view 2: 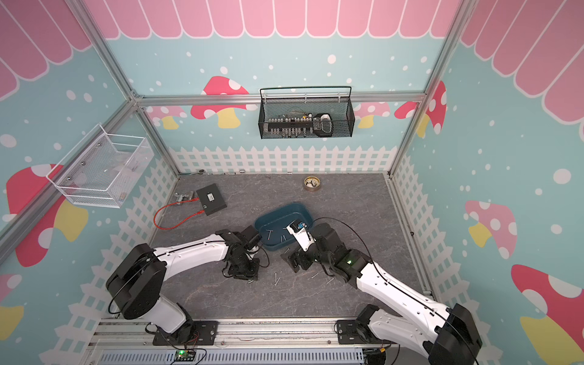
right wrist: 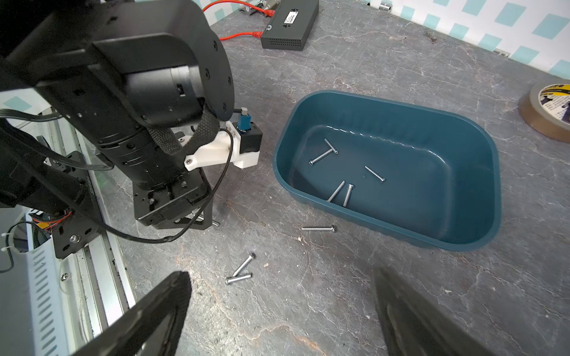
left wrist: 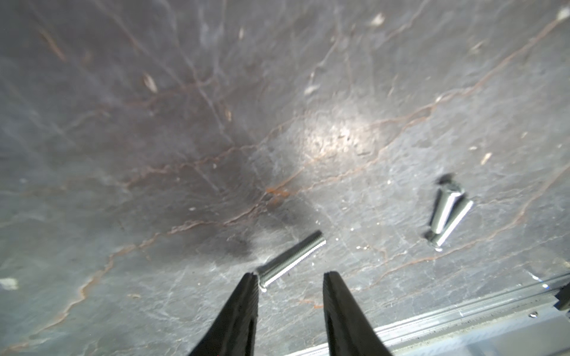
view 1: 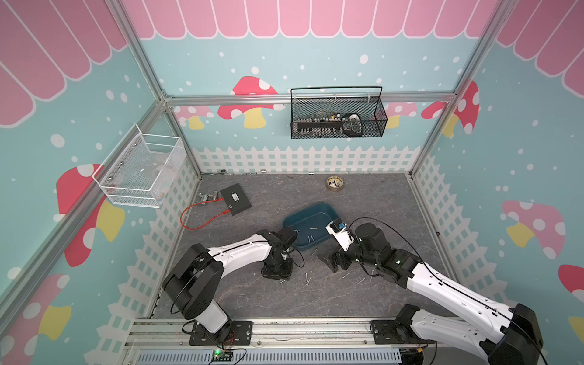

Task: Put the screws on the desktop into the storage box
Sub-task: Move the screw at the center of the board, then pick up the screw from the center of the board.

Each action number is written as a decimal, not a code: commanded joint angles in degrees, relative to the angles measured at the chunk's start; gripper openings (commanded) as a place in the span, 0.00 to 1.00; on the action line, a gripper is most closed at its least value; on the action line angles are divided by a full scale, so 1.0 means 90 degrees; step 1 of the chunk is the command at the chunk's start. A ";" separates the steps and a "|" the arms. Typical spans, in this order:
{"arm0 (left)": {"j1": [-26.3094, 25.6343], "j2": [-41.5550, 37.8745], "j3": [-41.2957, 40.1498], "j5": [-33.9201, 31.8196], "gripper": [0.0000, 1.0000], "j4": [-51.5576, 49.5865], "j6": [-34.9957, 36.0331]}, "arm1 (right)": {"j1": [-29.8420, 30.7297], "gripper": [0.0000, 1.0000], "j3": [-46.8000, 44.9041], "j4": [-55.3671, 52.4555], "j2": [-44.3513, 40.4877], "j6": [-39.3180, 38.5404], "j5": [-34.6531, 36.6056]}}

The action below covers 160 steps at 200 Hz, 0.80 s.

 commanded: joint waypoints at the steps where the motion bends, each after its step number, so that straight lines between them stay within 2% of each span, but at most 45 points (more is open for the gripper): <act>1: -0.0045 0.0027 0.0165 -0.0374 0.38 -0.0056 0.0242 | -0.0017 0.97 -0.0034 -0.0029 0.0045 -0.0014 0.0051; 38: -0.0156 0.0197 0.0232 -0.0462 0.36 -0.0058 0.0390 | -0.0017 0.97 -0.0020 -0.0101 -0.0009 -0.0004 0.0214; 94: -0.0352 0.0109 0.0315 -0.0397 0.39 -0.0049 0.0656 | -0.0031 0.98 -0.0009 -0.0327 -0.0225 0.0189 0.0745; 160: -0.0556 0.0342 0.0185 -0.0711 0.40 0.0057 0.0882 | -0.0027 0.98 -0.0150 -0.0785 -0.0955 0.0901 0.1377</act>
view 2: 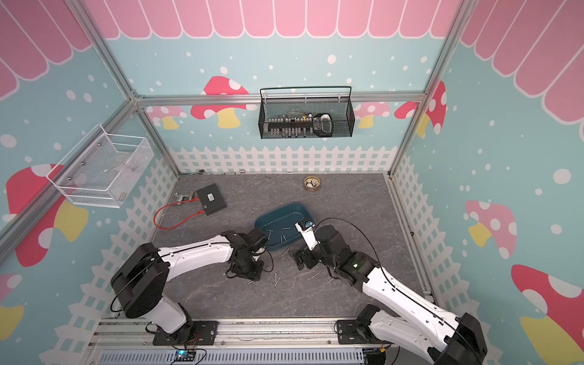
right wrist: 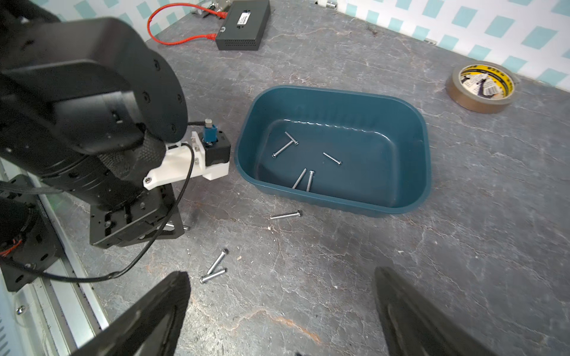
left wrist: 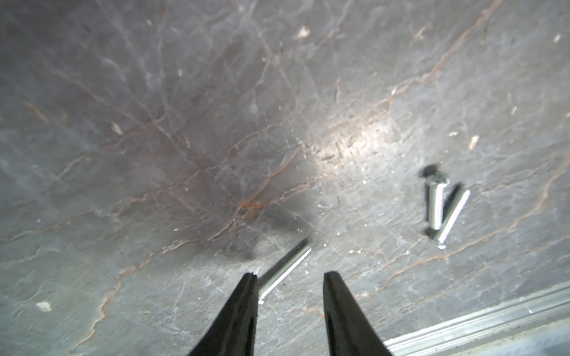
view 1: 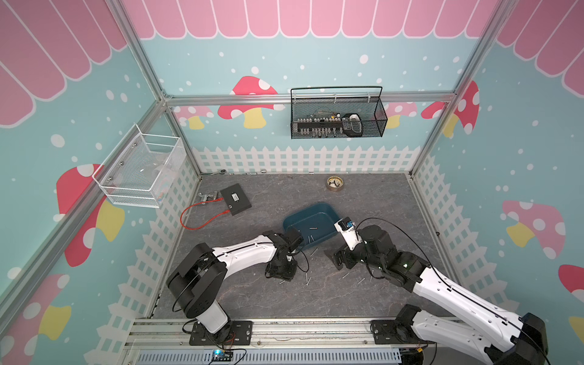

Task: Put the screws on the desktop into the storage box
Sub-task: Pick up the screw from the center of the board.

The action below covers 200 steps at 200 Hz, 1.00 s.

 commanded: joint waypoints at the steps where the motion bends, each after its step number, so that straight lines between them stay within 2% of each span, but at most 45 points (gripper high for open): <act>1: -0.0100 0.0190 0.0010 -0.0265 0.40 0.0052 0.0211 | -0.0027 0.98 -0.0138 -0.0237 -0.0377 0.0419 0.0310; 19: -0.0143 0.0306 0.0043 -0.0242 0.40 0.0076 0.0269 | -0.0027 0.98 -0.0160 -0.0347 -0.0580 0.0542 0.0303; 68: -0.0238 0.0643 0.0082 -0.0747 0.39 0.0012 -0.0029 | -0.0027 0.98 -0.0197 -0.0640 -0.0917 0.0683 0.0365; 99: -0.0353 0.0740 0.0066 -0.0704 0.29 0.0090 -0.0246 | -0.0027 0.98 -0.0213 -0.0747 -0.1052 0.0733 0.0430; 191: -0.0462 0.0863 0.0215 -0.0484 0.14 0.0315 -0.0318 | -0.0027 0.98 -0.0189 -0.0867 -0.1079 0.0792 0.0550; 200: -0.0467 0.0854 0.0195 -0.0482 0.09 0.0354 -0.0326 | -0.0027 0.98 -0.0177 -0.0864 -0.1097 0.0782 0.0578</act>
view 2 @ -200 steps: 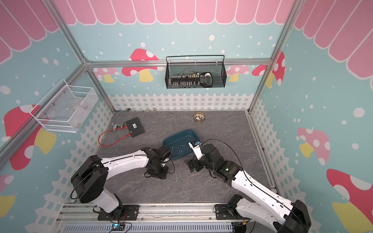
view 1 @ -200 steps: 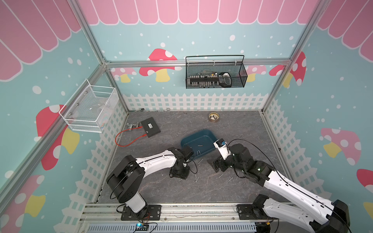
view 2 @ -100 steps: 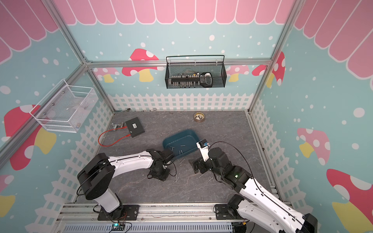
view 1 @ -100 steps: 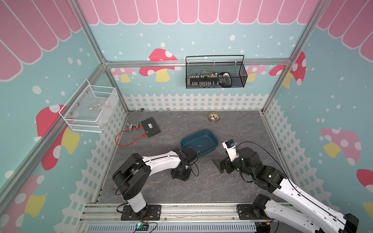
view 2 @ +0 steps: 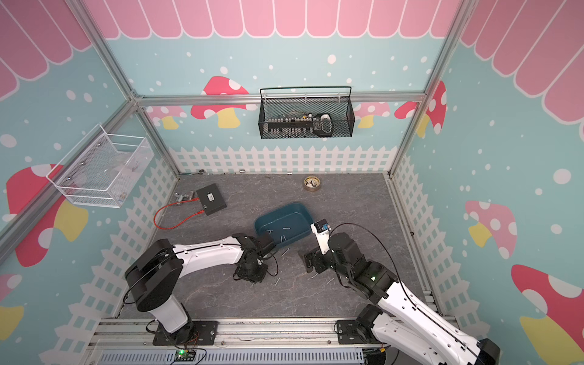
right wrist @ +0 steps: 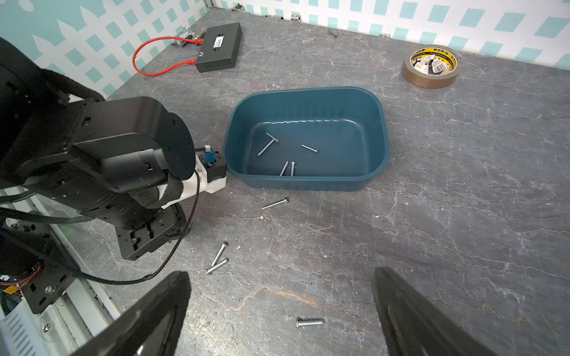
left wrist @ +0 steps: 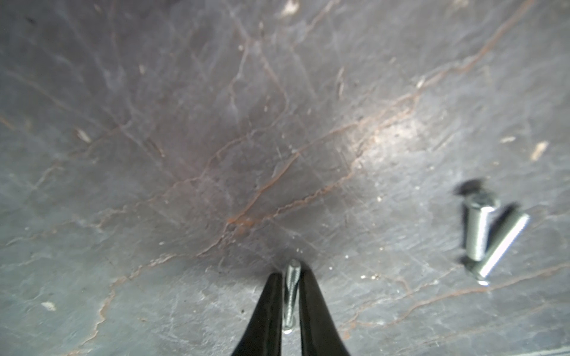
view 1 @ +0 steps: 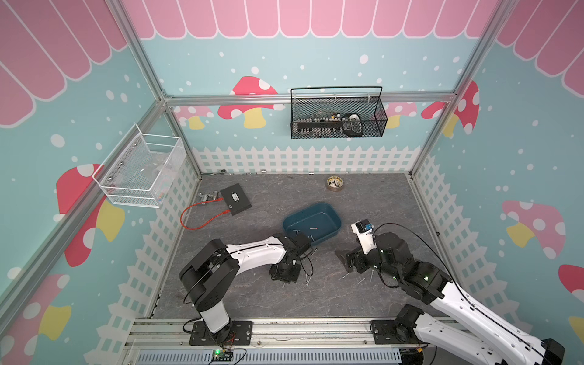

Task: Put the screws on the desktop into the storage box
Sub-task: Pick up the screw from the center of the board, then place the screw in the storage box.

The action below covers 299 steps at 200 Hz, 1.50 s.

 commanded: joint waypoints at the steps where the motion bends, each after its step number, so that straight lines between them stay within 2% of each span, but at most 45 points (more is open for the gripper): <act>1: -0.0054 0.0278 -0.0086 0.0042 0.09 0.0484 -0.0059 | -0.0027 0.98 -0.0073 -0.0081 -0.0026 0.0061 0.0150; 21: -0.0073 0.0244 -0.0118 0.0059 0.00 0.0575 -0.0089 | -0.0028 0.98 -0.0035 -0.0088 -0.0078 0.0061 0.0167; 79: -0.0079 -0.0183 -0.0036 0.0135 0.00 0.0618 -0.0162 | -0.0027 0.98 -0.0091 -0.0086 -0.0075 0.0089 0.0247; 194: -0.0074 -0.0912 0.0710 0.1072 0.00 0.0728 -0.0040 | -0.0026 0.98 -0.0195 -0.0124 -0.0239 0.0285 0.0284; 256: -0.0045 -0.0676 0.1458 0.1063 0.00 0.0964 0.0120 | -0.0027 0.98 -0.0312 -0.0117 -0.0385 0.0324 0.0397; 299: 0.0262 -0.0404 0.1754 0.1311 0.00 0.1621 0.0160 | -0.0027 0.98 -0.0355 -0.0059 -0.0426 0.0288 0.0356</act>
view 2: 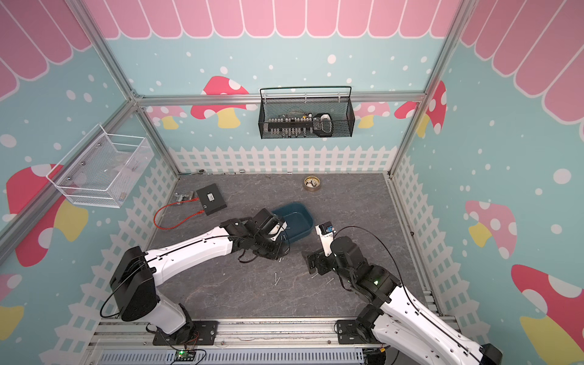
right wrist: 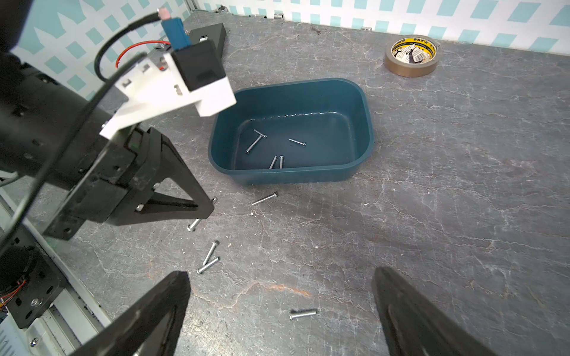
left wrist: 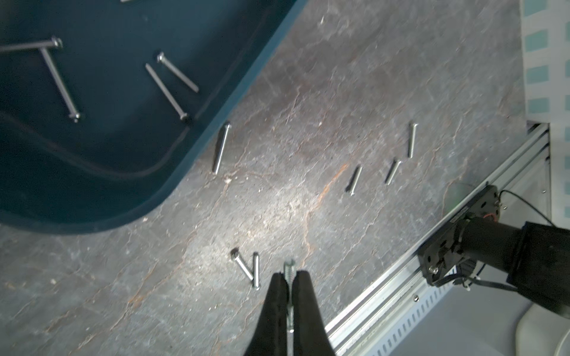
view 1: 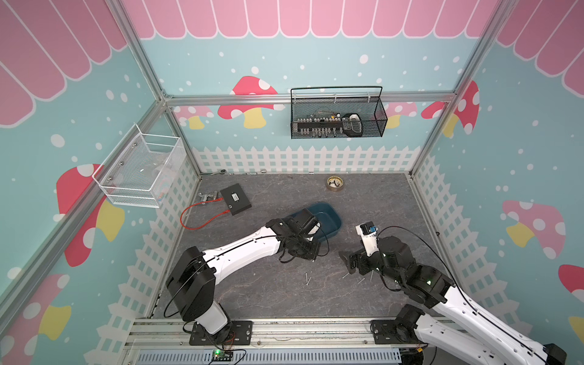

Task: Put the screws on the desktop into the storage box
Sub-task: Place the screw in the storage box.

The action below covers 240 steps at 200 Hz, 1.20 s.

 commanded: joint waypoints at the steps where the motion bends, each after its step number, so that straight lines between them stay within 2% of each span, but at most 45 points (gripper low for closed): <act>1: 0.0173 0.0226 0.0257 0.0192 0.00 0.0528 0.0126 | -0.0027 0.98 -0.0096 0.0028 -0.0114 0.0036 0.0051; 35: 0.0475 0.0388 0.0442 0.0451 0.00 0.0980 0.0072 | -0.0024 0.98 -0.0134 0.0065 -0.0143 0.0016 0.0021; 102: 0.0823 0.1099 0.0774 0.0001 0.00 0.1591 -0.0090 | -0.0027 0.98 -0.0172 0.0124 -0.0064 -0.0040 -0.0043; 153: 0.1141 0.1724 0.1088 0.0095 0.00 0.1830 -0.0108 | -0.0026 0.99 -0.0199 0.0201 0.0001 -0.0121 -0.0180; 175: 0.1269 0.1888 0.1127 0.0199 0.10 0.1789 -0.0135 | -0.0027 0.99 -0.0203 0.0206 0.0047 -0.0140 -0.0212; 203: 0.1320 0.1919 0.1124 0.0287 0.32 0.1728 -0.0048 | -0.0027 0.98 -0.0200 0.0219 0.0082 -0.0141 -0.0229; 224: 0.1353 0.1807 0.1104 0.0358 0.42 0.1662 0.0020 | -0.0027 0.99 -0.0196 0.0217 0.0059 -0.0148 -0.0249; 240: 0.1393 0.1695 0.1092 0.0533 0.56 0.1561 0.0090 | -0.0027 0.98 -0.0198 0.0222 0.0053 -0.0145 -0.0261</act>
